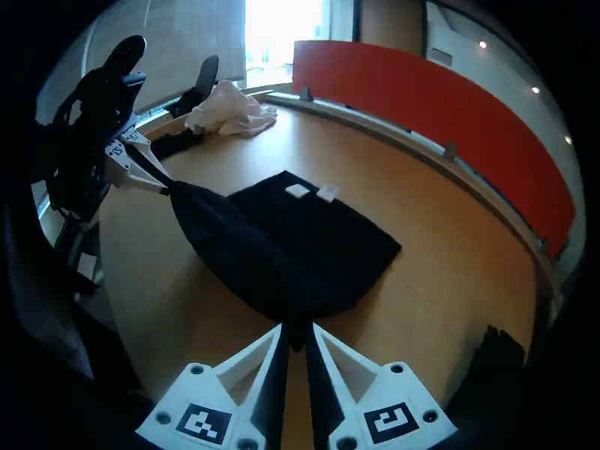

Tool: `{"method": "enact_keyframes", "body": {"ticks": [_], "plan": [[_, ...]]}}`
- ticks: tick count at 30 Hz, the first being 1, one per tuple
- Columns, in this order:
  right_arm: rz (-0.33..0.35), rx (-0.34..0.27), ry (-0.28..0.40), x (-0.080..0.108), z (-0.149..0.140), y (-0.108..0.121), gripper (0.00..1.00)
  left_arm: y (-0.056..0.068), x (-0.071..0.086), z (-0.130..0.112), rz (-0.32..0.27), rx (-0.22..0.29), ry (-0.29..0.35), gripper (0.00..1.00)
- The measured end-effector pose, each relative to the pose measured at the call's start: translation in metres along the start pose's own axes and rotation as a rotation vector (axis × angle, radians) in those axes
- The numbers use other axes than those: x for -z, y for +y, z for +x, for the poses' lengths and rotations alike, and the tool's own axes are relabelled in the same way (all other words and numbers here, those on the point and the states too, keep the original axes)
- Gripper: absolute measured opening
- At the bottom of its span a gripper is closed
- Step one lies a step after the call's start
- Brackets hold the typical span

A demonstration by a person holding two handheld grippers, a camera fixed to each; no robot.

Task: Fold towel

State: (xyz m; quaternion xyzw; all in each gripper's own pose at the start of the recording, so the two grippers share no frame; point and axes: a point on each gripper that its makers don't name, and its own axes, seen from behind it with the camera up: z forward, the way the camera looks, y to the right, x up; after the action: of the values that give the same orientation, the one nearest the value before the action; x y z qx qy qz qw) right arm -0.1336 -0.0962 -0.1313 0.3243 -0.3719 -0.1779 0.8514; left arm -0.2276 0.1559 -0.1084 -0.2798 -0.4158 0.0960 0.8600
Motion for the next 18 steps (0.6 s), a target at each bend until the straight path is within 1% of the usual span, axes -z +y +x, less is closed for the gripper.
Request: {"method": "enact_keyframes", "body": {"ticks": [5,11,18], "plan": [[0.005,0.002,0.01,0.018,0.01,-0.005,0.14,0.006,0.018,0.006,-0.007,0.022,0.011,0.14],[0.008,0.002,0.013,0.036,0.017,-0.009,0.14,0.012,0.033,0.012,-0.014,0.028,0.019,0.14],[0.012,0.012,0.012,0.044,0.021,-0.014,0.14,0.013,0.043,0.016,-0.016,0.028,0.024,0.14]]}}
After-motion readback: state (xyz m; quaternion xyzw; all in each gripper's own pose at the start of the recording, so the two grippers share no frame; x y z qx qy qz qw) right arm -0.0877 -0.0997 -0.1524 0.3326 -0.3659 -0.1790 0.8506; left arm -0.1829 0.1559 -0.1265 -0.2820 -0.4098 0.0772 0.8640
